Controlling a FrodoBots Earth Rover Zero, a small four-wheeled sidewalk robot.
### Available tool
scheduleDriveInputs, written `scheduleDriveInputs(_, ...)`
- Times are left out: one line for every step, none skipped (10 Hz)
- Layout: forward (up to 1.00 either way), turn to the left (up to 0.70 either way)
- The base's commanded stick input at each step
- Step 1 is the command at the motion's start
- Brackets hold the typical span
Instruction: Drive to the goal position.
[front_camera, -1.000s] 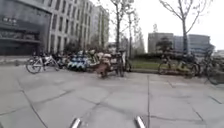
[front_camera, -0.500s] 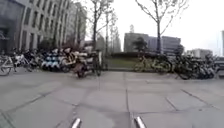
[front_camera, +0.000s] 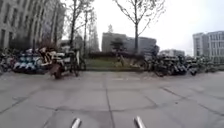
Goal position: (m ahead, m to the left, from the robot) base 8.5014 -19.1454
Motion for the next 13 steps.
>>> scheduleDriveInputs(0.0, -1.0)
scheduleDriveInputs(0.0, -1.0)
scheduleDriveInputs(0.0, -1.0)
scheduleDriveInputs(0.0, -1.0)
scheduleDriveInputs(0.0, -1.0)
scheduleDriveInputs(0.0, -1.0)
scheduleDriveInputs(0.0, -1.0)
scheduleDriveInputs(0.0, -1.0)
scheduleDriveInputs(0.0, -1.0)
scheduleDriveInputs(0.0, -1.0)
scheduleDriveInputs(0.0, -1.0)
scheduleDriveInputs(0.0, -1.0)
scheduleDriveInputs(0.07, -0.93)
